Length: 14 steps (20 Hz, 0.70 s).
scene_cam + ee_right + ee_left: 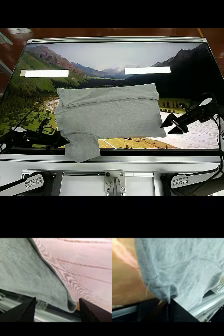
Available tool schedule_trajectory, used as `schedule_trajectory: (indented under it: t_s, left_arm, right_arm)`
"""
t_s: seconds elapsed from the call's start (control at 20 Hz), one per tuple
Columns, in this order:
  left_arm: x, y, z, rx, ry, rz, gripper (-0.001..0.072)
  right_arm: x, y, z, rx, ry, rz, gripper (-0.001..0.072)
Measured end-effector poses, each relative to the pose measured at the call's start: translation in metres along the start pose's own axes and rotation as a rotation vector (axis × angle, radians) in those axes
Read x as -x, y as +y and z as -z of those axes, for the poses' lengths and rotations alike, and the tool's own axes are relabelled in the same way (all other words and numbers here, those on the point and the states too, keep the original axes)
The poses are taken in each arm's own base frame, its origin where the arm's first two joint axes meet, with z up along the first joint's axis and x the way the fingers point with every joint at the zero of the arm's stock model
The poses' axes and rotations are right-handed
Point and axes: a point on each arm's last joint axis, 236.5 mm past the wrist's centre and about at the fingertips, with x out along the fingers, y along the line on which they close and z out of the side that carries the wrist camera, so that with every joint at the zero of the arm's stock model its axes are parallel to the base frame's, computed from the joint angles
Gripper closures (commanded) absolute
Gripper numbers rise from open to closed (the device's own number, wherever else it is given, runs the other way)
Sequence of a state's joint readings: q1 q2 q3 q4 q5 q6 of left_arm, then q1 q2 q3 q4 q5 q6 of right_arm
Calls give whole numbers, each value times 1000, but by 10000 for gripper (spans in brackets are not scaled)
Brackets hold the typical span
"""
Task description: Fold the shirts.
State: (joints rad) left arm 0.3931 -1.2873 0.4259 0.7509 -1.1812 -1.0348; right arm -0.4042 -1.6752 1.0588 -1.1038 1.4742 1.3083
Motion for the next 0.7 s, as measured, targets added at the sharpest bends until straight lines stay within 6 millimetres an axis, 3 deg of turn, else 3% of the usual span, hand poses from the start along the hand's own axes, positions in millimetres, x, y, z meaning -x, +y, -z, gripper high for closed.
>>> schedule_trajectory:
  t_s: [0.1, 0.15, 0.2, 0.25, 0.3, 0.5, 0.7]
  left_arm:
    - [3, -3, -4, -13, -3, 3, 668]
    - [6, -6, -6, -21, -6, 6, 668]
    - [8, -8, -10, -31, -13, 6, 668]
    - [11, -10, -15, -42, -22, 6, 668]
    - [15, -13, -21, -54, -33, 5, 668]
    - [36, -33, -48, -118, -87, 17, 669]
    - [64, -66, -81, -202, -172, 44, 669]
  right_arm:
    - [-9, 3, 4, 3, 14, 1, 63]
    - [-13, 4, 7, 3, 26, 0, 155]
    - [-16, 3, 9, 1, 33, 3, 344]
    - [-19, 1, 9, 2, 30, 13, 595]
    - [-21, 1, 8, 2, 27, 13, 653]
    - [-11, 13, 5, 31, -29, -2, 656]
    - [11, 40, -18, 73, -180, -52, 656]
